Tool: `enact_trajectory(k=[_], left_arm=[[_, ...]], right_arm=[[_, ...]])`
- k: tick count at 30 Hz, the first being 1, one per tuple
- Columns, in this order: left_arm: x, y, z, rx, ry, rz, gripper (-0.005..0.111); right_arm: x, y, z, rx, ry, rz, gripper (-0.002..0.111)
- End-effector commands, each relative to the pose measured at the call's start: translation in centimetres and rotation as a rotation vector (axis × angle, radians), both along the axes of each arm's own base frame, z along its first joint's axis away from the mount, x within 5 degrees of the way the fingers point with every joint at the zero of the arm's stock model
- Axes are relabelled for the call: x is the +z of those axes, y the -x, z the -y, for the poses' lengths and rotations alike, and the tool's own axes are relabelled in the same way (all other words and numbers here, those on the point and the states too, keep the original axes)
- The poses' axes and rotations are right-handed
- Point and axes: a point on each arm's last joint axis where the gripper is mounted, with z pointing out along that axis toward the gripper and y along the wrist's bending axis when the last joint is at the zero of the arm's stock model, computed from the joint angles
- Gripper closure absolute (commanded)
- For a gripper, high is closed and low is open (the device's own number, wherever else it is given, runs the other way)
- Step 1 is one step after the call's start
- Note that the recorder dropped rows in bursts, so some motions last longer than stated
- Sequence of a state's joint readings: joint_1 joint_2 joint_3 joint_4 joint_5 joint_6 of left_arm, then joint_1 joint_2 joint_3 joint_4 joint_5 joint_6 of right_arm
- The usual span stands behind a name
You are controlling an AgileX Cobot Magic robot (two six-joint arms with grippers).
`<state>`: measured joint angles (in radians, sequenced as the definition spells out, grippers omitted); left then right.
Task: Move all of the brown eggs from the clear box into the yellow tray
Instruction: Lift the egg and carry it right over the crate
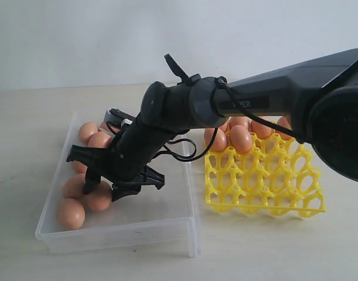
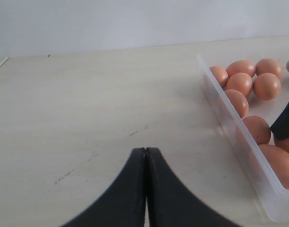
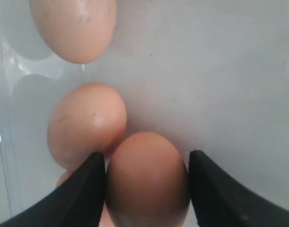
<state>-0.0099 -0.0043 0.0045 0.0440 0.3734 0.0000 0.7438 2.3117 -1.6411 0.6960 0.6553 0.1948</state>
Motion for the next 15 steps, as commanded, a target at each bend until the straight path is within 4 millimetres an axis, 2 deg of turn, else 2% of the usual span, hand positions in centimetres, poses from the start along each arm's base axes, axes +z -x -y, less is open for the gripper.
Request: enact_trajectory(k=[1,4,8,9,12,15], left_arm=[[0.2,0.0,0.0,0.001,-0.009,0.005,0.107],[0.2,0.0,0.0,0.001,-0.009,0.005,0.107],[0.2,0.0,0.0,0.001,-0.009,0.005,0.107],[0.2,0.0,0.0,0.001,-0.009,0.005,0.107],[0.2,0.0,0.0,0.001,-0.009,0.005,0.107],[0.2,0.0,0.0,0.001,-0.009,0.005,0.107]], right_arm=[[2.8,-0.7,0.6,0.116,0.047,0.207,0.108],[5.5,-1.9,2.3,0.122,0.086,0.407,0.108],[9.2,-2.4,5.4,-0.020,0.016,0.627,0.108],[10.1,-2.2,6.8,-0.047,0.011,0.703,0.108],[11.2,-1.5,10.3,-0.084,0.041,0.837,0.108],[11.5,-0.5,14.0,-0.103,0.109,0.951,0.108]])
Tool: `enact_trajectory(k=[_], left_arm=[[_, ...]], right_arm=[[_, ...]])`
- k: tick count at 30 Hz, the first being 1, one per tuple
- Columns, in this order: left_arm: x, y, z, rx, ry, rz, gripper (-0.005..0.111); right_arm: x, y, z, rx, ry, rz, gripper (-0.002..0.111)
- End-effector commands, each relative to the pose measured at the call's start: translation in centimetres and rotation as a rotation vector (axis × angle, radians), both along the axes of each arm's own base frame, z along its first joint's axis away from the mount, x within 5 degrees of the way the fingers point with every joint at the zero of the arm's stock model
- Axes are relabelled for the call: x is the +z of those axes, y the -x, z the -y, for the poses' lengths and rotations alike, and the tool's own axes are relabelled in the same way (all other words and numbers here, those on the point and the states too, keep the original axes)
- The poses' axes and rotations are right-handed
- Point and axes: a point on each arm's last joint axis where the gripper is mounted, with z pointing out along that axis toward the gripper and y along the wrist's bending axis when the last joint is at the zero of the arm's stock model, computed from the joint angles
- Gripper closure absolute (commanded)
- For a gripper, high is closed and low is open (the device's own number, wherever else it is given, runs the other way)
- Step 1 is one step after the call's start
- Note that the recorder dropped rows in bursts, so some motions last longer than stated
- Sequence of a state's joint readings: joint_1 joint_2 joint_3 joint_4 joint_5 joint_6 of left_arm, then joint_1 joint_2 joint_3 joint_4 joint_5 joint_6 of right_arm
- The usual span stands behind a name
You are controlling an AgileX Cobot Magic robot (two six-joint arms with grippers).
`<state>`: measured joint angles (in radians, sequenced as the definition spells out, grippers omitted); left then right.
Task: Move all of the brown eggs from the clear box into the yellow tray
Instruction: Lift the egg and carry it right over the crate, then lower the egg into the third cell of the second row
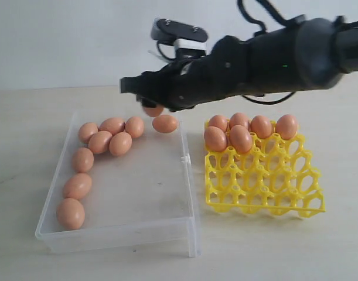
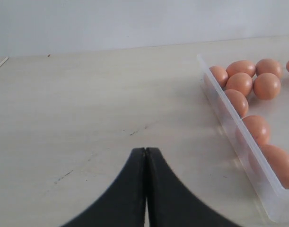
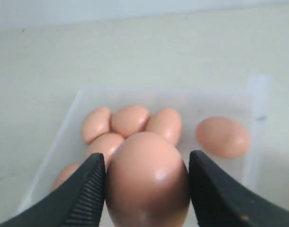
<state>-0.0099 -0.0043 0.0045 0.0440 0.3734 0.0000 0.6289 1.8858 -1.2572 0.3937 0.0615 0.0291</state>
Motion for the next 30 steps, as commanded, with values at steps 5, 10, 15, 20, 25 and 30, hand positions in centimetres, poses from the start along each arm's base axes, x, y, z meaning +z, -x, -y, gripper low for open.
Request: enact_trajectory(k=[5,10,15,20,25,30], left_arm=[[0.2,0.0,0.0,0.001,-0.009,0.005,0.107],[0.2,0.0,0.0,0.001,-0.009,0.005,0.107],[0.2,0.0,0.0,0.001,-0.009,0.005,0.107],[0.2,0.0,0.0,0.001,-0.009,0.005,0.107],[0.2,0.0,0.0,0.001,-0.009,0.005,0.107],[0.2,0.0,0.0,0.001,-0.009,0.005,0.107]], right_arm=[[-0.6,3.3,9.5,-0.150,0.129,0.274,0.108],[-3.0,4.5,13.1,-0.205,0.197,0.304,0.108],[-5.0,4.8,15.5,-0.280,0.182,0.281,0.108],[-6.0,4.8,16.4,-0.286,0.155,0.281,0.108],[-7.4,4.4,16.7,-0.284,0.138,0.276,0.108],[-8.8,4.1,16.5,-0.276,0.135,0.272,0.108]])
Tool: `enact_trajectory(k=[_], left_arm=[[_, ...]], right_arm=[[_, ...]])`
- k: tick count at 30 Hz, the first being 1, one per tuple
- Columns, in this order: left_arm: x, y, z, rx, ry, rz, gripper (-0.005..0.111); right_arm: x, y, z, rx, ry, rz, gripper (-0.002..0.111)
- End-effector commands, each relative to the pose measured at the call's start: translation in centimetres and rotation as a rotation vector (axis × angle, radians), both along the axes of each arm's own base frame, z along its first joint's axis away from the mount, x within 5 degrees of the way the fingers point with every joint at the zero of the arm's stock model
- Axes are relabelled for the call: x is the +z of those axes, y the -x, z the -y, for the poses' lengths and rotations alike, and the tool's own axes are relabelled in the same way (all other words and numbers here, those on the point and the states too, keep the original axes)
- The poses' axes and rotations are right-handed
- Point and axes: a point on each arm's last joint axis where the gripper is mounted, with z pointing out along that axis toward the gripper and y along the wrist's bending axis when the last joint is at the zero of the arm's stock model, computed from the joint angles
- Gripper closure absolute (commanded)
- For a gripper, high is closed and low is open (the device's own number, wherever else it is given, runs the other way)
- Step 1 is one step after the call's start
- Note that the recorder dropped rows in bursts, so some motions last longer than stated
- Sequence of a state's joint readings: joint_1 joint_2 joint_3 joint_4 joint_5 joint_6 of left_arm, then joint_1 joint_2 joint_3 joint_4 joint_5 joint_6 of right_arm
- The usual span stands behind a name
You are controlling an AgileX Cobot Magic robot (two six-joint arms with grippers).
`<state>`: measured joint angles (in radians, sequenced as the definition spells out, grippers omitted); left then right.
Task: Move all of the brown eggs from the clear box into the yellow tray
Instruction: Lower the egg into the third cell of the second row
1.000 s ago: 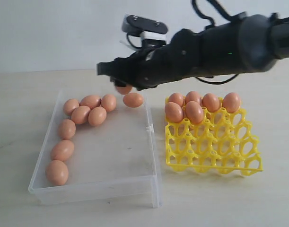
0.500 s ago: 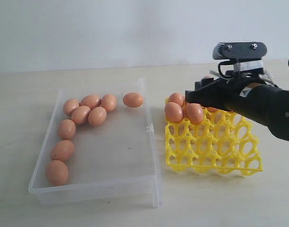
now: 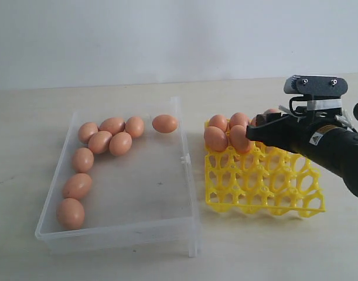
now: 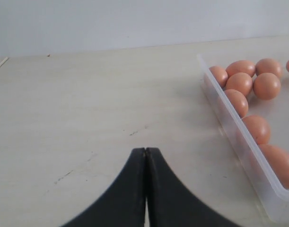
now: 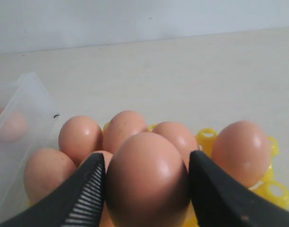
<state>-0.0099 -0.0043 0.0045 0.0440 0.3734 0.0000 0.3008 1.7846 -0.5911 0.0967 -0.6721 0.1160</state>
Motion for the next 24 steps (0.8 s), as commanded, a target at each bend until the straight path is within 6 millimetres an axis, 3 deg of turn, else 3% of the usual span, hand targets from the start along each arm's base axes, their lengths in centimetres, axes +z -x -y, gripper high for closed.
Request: enact_trajectory(k=[1,11,19,24], left_arm=[[0.2,0.0,0.0,0.001,-0.009,0.005,0.107],[0.2,0.0,0.0,0.001,-0.009,0.005,0.107],[0.2,0.0,0.0,0.001,-0.009,0.005,0.107],[0.2,0.0,0.0,0.001,-0.009,0.005,0.107]], right_arm=[[-1.1,-0.2,0.0,0.008,-0.011,0.020,0.108],[-3.0,-0.5,0.3,-0.004,0.004,0.010,0.108],[-3.1,-0.6,0.5,-0.013,0.030,0.017,0.108],[-3.3,-0.6,0.8,-0.008,0.055,-0.005,0.091]])
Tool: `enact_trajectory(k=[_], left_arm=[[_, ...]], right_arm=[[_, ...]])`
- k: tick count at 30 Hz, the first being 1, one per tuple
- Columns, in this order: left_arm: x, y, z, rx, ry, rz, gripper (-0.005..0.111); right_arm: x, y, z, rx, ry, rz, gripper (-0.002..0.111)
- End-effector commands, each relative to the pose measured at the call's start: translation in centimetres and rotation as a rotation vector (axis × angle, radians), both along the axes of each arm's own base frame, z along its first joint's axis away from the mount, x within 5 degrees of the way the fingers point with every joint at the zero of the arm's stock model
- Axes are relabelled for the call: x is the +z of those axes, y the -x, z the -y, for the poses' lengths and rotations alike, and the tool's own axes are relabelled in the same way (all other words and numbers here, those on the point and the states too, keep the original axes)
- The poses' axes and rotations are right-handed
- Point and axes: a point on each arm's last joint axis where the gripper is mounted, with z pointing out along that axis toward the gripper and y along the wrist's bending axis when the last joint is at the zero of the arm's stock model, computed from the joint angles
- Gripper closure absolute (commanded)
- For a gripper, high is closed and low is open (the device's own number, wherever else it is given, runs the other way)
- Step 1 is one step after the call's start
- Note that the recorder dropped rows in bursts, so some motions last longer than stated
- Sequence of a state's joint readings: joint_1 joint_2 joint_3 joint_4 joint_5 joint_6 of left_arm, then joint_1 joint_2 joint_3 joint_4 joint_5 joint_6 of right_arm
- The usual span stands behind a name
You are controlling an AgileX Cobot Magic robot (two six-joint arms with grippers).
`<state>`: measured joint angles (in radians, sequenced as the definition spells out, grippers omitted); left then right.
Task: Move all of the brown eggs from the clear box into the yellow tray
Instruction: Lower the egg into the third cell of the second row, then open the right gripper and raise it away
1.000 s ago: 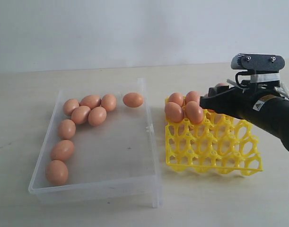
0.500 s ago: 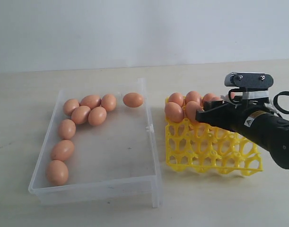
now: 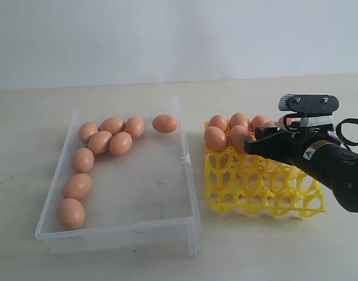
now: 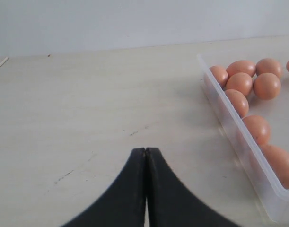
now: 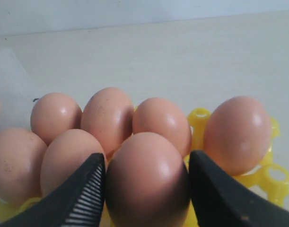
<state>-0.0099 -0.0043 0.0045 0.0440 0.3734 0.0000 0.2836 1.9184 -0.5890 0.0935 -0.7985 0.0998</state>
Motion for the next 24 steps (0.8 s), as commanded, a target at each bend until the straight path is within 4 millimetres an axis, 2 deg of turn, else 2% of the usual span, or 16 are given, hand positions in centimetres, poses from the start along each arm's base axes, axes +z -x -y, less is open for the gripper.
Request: enact_trajectory(k=[1,5,7,10,12,15,17,20,22,24], left_arm=[[0.2,0.0,0.0,0.001,-0.009,0.005,0.107],[0.2,0.0,0.0,0.001,-0.009,0.005,0.107],[0.2,0.0,0.0,0.001,-0.009,0.005,0.107],[0.2,0.0,0.0,0.001,-0.009,0.005,0.107],[0.2,0.0,0.0,0.001,-0.009,0.005,0.107],[0.2,0.0,0.0,0.001,-0.009,0.005,0.107],[0.2,0.0,0.0,0.001,-0.009,0.005,0.107],[0.2,0.0,0.0,0.001,-0.009,0.005,0.107],[0.2,0.0,0.0,0.001,-0.009,0.005,0.107],[0.2,0.0,0.0,0.001,-0.009,0.005,0.107]], right_arm=[[-0.2,0.0,0.4,0.006,0.031,-0.009,0.084],[-0.4,0.1,0.2,0.027,0.042,-0.039,0.050],[-0.5,0.0,0.2,0.031,0.047,-0.063,0.040],[-0.5,-0.1,0.1,0.032,0.052,-0.094,0.038],[0.2,0.0,0.1,0.041,0.065,-0.090,0.038],[3.1,0.3,0.2,0.076,0.121,-0.048,0.038],[5.9,0.6,0.2,0.100,0.154,-0.008,0.043],[12.1,0.9,0.1,0.120,0.153,0.050,0.060],[16.3,1.0,-0.6,0.148,0.144,0.061,0.078],[19.6,0.9,-1.7,0.189,0.141,0.060,0.095]])
